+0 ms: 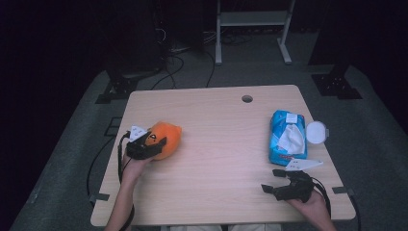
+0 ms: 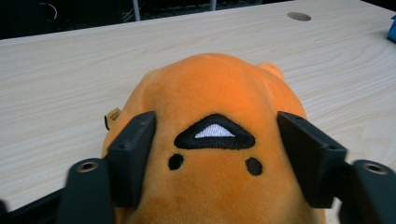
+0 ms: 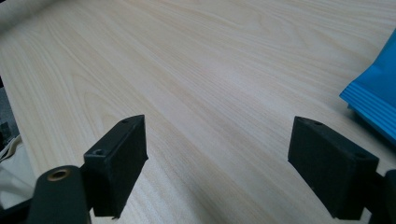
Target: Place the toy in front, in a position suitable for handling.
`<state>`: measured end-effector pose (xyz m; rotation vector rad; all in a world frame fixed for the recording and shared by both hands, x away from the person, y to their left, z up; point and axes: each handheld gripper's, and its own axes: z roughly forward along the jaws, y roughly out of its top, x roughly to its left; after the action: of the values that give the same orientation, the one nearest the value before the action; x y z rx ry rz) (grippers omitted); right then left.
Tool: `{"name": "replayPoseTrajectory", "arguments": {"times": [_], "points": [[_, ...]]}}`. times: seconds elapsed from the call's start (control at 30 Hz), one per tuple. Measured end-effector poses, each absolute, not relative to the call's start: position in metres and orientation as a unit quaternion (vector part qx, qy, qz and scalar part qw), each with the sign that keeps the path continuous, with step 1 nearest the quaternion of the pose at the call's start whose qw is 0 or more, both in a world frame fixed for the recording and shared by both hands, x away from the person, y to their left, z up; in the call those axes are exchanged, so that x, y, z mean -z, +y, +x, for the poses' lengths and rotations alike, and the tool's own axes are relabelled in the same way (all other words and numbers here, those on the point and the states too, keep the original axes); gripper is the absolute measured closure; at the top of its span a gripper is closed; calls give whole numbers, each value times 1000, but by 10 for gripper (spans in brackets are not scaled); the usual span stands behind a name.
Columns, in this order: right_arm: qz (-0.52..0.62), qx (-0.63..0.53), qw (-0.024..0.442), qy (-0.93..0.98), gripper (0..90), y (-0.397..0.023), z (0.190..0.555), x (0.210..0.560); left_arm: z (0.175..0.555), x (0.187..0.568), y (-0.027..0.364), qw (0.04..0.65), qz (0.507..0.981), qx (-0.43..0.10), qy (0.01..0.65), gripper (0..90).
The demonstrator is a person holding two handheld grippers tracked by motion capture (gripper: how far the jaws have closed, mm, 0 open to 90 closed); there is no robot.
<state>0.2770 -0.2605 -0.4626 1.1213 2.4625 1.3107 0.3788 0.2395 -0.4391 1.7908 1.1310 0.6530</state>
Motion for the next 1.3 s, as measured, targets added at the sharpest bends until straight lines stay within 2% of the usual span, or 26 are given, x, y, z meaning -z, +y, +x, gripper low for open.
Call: {"name": "replayPoseTrajectory", "arguments": {"times": [0.07, 0.13, 0.23, 0.9, 1.3], "points": [[372, -435, 68, 818, 184, -260, 277, 462, 378, 439, 239, 446, 723, -266, 456, 345], [371, -435, 69, 818, 184, -260, 277, 462, 377, 437, 239, 443, 723, -267, 457, 404], [372, -436, 69, 817, 184, -261, 277, 462, 377, 436, 239, 445, 719, -269, 461, 432], [371, -437, 73, 816, 184, -263, 276, 460, 370, 418, 241, 494, 685, -272, 461, 459], [372, -439, 75, 814, 183, -264, 275, 459, 356, 392, 213, 547, 685, -252, 411, 459]]}}
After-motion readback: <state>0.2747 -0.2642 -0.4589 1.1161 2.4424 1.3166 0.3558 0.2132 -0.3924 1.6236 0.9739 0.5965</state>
